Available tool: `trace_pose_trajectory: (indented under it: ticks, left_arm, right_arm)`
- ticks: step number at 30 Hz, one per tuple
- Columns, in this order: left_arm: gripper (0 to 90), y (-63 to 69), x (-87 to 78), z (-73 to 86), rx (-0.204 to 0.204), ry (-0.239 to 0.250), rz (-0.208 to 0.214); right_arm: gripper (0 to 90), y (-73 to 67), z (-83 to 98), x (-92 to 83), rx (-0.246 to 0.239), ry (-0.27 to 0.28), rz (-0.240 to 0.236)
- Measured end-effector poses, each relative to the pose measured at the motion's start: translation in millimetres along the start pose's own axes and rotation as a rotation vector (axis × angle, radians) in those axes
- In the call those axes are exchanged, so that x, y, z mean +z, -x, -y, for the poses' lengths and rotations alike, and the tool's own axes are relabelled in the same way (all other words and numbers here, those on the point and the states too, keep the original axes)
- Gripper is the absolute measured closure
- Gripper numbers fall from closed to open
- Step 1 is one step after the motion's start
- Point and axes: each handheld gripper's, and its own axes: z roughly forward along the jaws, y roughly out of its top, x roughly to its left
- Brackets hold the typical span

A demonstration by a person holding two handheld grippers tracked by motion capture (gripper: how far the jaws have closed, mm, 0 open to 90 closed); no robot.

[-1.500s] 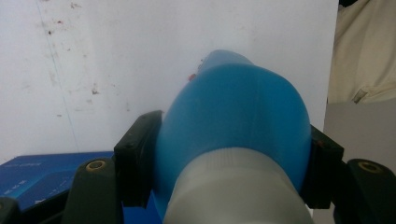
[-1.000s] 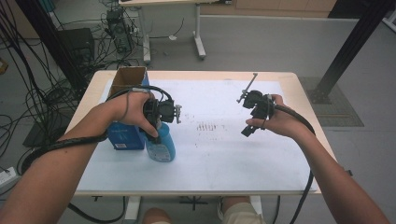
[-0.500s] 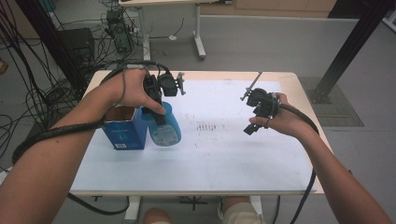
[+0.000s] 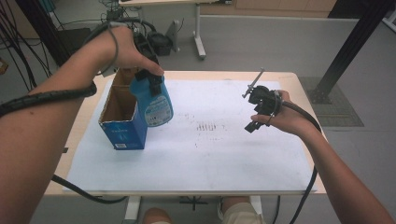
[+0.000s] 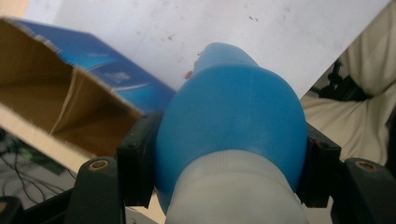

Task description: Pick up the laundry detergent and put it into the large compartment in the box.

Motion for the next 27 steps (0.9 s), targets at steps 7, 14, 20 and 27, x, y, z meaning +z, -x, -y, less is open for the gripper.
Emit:
trace_pose_trajectory:
  ticks: [7, 14, 20, 27]
  left_arm:
    - [36.4, -15.3, -40.7, 9.7, -0.188, 0.045, -0.026]
    - [36.4, -31.8, -72.4, 22.4, -0.360, 0.068, -0.061]
    - [36.3, -45.4, -90.7, 37.0, -0.497, 0.073, -0.080]
    - [36.3, -53.8, -108.2, 49.9, -0.640, 0.074, -0.113]
  right_arm:
    - [7.7, 2.1, 0.0, -3.2, 0.004, 0.007, -0.005]
    - [7.6, 2.6, -1.7, -7.3, 0.005, 0.009, -0.006]
    - [7.6, 2.6, -3.3, -9.2, 0.005, 0.013, -0.007]
    - [7.6, 4.6, -2.8, -9.5, 0.010, 0.012, -0.014]
